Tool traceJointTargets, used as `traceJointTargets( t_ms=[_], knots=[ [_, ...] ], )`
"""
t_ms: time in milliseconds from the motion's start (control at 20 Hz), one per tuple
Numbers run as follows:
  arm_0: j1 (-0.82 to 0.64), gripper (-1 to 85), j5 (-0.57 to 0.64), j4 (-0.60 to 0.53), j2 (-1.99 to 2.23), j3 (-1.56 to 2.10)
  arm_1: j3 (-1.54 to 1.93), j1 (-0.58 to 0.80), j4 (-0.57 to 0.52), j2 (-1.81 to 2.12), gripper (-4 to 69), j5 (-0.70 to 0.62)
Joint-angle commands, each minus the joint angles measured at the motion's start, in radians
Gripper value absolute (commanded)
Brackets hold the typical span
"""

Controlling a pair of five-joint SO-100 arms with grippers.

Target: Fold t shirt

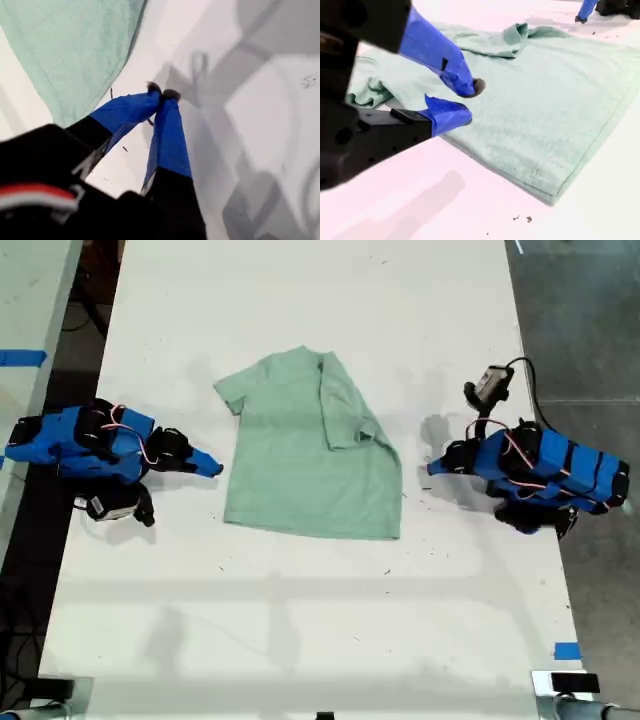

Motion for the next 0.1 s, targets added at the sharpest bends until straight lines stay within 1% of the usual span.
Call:
traceJointTargets(
  t_ms=[0, 50],
  knots=[
    [0.011, 5.2, -0.012, 0.002, 0.0, -0.006, 0.018, -0.011, 0.002, 0.009, 0.8, 0.003],
    [0.011, 5.2, -0.012, 0.002, 0.0, -0.006, 0.018, -0.008, 0.002, 0.009, 0.8, 0.0]
  ],
)
